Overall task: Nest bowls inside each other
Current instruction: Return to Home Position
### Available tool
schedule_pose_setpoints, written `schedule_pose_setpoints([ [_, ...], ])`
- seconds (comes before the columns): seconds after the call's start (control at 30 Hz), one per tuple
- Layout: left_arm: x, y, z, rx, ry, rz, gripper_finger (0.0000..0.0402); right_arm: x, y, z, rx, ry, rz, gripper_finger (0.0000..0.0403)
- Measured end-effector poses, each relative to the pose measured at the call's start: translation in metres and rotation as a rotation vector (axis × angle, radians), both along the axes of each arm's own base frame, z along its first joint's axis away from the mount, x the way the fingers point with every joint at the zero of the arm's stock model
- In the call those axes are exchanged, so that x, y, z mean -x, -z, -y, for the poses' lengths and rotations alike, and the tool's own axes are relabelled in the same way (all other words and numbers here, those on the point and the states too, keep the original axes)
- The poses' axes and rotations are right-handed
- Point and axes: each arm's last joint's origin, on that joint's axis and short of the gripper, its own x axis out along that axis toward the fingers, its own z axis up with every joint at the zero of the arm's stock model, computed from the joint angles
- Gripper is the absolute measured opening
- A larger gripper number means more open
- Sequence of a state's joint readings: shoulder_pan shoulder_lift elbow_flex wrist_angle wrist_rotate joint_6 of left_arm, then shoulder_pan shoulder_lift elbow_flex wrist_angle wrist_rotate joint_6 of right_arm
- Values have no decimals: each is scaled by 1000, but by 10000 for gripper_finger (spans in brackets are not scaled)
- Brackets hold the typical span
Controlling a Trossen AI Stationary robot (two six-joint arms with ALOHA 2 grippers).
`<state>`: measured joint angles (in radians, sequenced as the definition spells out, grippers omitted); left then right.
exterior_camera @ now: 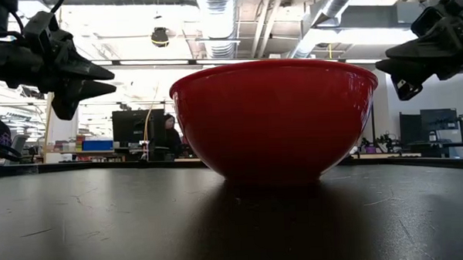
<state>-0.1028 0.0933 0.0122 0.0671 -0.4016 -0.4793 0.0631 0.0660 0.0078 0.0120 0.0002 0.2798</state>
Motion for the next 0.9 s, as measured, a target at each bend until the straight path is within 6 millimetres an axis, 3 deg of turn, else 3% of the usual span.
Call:
schedule_pose_setpoints([
  [0.9,0,0,0,-2,-1,-16,128,0,1,0,-1,0,-2,131],
])
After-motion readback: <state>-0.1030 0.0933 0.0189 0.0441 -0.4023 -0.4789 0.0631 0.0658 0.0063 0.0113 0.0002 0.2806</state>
